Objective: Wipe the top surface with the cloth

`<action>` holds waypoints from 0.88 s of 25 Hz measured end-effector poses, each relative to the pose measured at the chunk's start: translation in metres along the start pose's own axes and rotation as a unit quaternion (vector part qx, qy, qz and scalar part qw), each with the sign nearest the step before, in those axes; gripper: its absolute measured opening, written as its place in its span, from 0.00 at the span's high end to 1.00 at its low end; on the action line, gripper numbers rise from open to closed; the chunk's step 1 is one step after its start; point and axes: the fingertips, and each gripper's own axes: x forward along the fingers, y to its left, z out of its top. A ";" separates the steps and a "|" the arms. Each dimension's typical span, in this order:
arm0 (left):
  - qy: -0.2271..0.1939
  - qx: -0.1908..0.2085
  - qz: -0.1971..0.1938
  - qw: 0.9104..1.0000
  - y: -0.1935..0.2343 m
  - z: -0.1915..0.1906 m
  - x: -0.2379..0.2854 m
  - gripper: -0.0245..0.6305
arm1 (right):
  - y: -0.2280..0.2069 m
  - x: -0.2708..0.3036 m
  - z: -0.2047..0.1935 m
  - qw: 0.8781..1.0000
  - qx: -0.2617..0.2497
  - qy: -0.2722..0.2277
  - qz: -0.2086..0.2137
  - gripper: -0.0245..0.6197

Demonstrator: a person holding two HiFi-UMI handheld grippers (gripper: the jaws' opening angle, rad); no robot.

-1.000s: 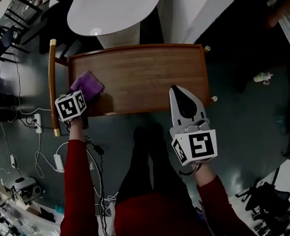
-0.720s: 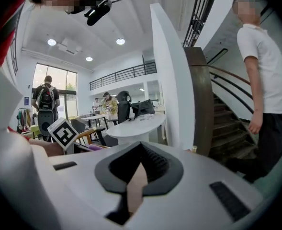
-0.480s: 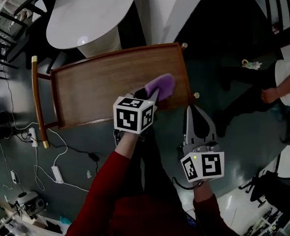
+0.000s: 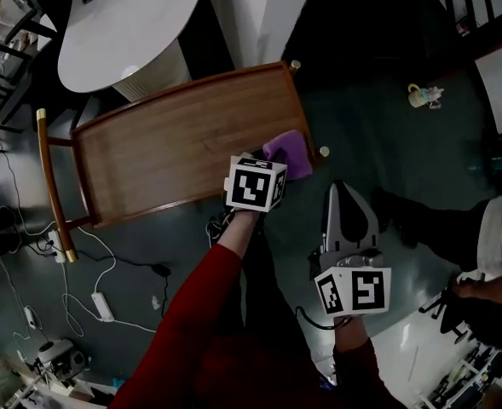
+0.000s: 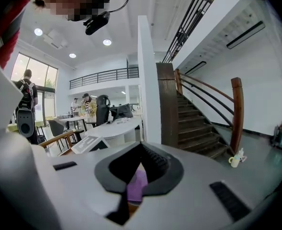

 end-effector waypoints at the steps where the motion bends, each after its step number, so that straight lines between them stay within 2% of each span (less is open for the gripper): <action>1: 0.000 -0.001 0.015 1.000 0.012 -0.003 -0.006 0.86 | 0.002 0.001 0.000 1.000 -0.001 0.001 0.004 0.94; 5: -0.002 -0.010 0.079 0.997 0.067 -0.014 -0.042 0.86 | 0.021 0.014 0.001 0.999 -0.009 0.004 0.038 0.94; 10: -0.010 -0.056 0.154 0.986 0.147 -0.044 -0.102 0.86 | 0.060 0.035 0.004 0.995 -0.027 0.009 0.094 0.94; 16: -0.014 -0.093 0.238 0.967 0.227 -0.081 -0.176 0.86 | 0.102 0.056 0.008 0.988 -0.042 0.017 0.150 0.94; 22: -0.012 -0.109 0.314 0.943 0.281 -0.108 -0.236 0.86 | 0.133 0.067 0.009 0.980 -0.057 0.019 0.190 0.94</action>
